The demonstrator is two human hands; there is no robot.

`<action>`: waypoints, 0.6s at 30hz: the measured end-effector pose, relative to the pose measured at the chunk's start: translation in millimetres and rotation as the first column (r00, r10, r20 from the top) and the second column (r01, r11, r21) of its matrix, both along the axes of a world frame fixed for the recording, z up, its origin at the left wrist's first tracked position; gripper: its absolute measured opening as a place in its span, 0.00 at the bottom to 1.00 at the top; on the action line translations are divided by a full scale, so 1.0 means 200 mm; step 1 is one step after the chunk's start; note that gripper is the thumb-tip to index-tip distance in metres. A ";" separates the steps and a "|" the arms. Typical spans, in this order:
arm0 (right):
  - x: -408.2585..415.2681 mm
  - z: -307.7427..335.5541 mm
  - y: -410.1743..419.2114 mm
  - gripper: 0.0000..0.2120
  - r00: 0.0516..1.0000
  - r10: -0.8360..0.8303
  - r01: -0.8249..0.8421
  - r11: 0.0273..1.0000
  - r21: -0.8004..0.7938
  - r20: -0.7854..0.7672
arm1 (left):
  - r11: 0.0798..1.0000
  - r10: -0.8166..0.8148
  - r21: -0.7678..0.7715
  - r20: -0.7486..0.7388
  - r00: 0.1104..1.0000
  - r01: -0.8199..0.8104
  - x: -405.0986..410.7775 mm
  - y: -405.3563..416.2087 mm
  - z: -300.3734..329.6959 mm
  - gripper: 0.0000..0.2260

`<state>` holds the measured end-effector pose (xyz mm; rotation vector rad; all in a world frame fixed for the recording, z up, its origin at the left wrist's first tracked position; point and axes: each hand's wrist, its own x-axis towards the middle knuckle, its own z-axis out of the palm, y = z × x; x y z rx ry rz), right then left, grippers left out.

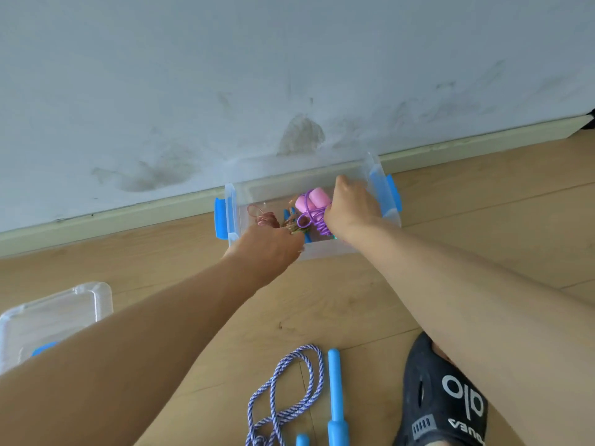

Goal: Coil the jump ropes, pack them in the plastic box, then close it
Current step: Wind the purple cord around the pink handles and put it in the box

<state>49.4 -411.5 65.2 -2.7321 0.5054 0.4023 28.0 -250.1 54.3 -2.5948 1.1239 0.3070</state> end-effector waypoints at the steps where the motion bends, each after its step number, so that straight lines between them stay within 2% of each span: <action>1: 0.01 0.00 0.02 0.15 0.999 0.009 -0.009 1.000 -0.005 0.033 | 1.000 0.024 0.007 0.023 0.999 -0.024 0.01 -0.03 -0.01 0.07; 5: 0.01 0.03 0.12 0.11 0.955 0.099 -0.081 0.994 -0.074 0.279 | 0.998 0.027 0.056 0.051 0.998 -0.030 0.02 -0.07 -0.04 0.11; 7: -0.03 0.05 0.15 0.09 0.900 0.161 -0.146 0.987 -0.068 0.406 | 0.996 0.091 0.023 0.001 0.996 -0.091 0.01 -0.05 -0.01 0.19; 9: -0.08 0.07 0.16 0.08 0.843 0.206 -0.210 0.976 -0.049 0.497 | 0.988 0.156 -0.002 -0.033 0.987 -0.156 0.00 -0.01 0.05 0.32; 11: -0.16 0.11 0.17 0.06 0.785 0.205 -0.236 0.971 -0.024 0.585 | 0.998 0.062 -0.015 0.082 0.995 -0.061 -0.03 0.03 0.10 0.37; 13: -0.27 0.13 0.18 0.09 0.750 0.181 -0.220 0.975 -0.017 0.636 | 0.989 -0.075 -0.110 0.184 0.980 0.097 -0.08 0.08 0.14 0.27; 15: -0.44 0.12 0.19 0.12 0.765 0.162 -0.188 0.982 -0.025 0.624 | 0.926 -0.243 -0.229 0.242 0.939 0.299 -0.13 0.13 0.16 0.16; 17: -0.61 0.07 0.20 0.12 0.848 0.167 -0.170 0.985 -0.040 0.504 | 0.886 -0.367 -0.242 0.154 0.917 0.395 -0.22 0.18 0.16 0.14; 18: -0.70 0.03 0.21 0.13 0.903 0.148 -0.155 0.988 -0.015 0.403 | 0.898 -0.381 -0.213 0.061 0.922 0.385 -0.28 0.19 0.14 0.13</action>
